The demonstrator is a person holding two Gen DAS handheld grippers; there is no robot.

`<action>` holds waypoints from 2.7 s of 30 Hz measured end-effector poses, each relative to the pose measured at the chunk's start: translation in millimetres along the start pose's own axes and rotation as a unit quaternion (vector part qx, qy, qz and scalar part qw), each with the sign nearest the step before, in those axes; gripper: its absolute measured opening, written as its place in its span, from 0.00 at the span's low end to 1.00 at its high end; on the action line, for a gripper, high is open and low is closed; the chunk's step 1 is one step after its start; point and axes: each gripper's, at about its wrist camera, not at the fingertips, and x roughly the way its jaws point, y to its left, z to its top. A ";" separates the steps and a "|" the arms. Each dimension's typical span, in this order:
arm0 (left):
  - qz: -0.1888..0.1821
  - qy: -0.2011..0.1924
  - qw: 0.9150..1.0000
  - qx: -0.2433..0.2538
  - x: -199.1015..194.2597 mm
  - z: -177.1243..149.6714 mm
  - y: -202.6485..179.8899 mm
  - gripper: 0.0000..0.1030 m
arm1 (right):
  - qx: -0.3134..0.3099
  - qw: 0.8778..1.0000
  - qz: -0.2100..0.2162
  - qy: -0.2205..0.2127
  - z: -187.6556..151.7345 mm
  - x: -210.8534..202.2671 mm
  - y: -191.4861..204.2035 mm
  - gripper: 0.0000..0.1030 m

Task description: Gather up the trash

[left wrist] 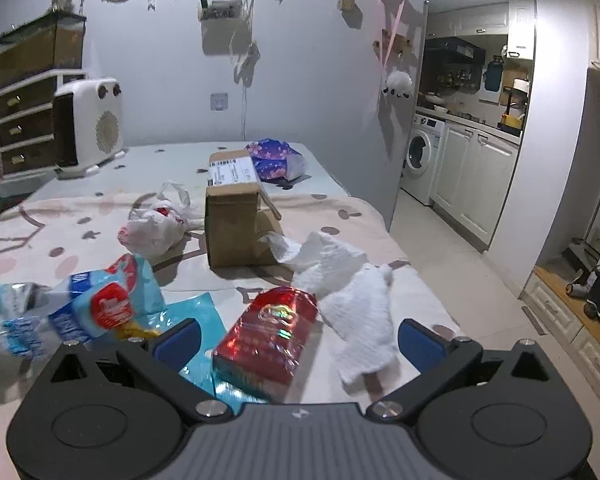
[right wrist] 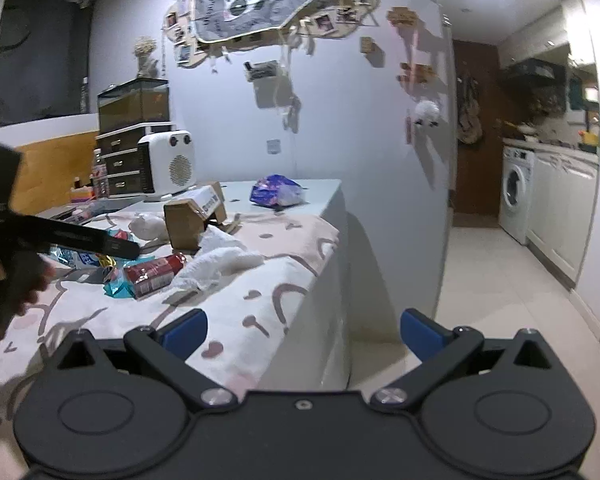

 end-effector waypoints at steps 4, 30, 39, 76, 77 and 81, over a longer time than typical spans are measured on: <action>-0.013 0.002 1.000 -0.014 16.9 -3.7 17.0 0.99 | -0.053 0.998 0.039 -0.009 11.0 28.8 5.6 1.00; -0.042 0.005 0.996 -0.079 54.3 -11.5 37.8 0.80 | -0.300 0.932 0.197 0.047 57.2 266.7 64.9 1.00; -0.014 0.022 0.999 -0.042 57.7 -11.7 25.2 0.66 | -0.212 0.936 0.257 0.112 62.8 280.9 64.6 0.48; 0.005 0.046 0.999 -0.028 38.2 -19.6 10.1 0.54 | -0.356 0.837 0.378 0.169 34.8 135.5 87.9 1.00; 0.006 0.047 0.999 -0.027 38.4 -19.6 10.0 0.54 | -0.363 0.837 0.369 0.175 30.0 142.4 89.2 1.00; 0.012 0.046 0.999 -0.015 39.7 -20.5 6.2 0.55 | -0.302 0.843 0.396 0.203 30.0 162.4 71.4 0.94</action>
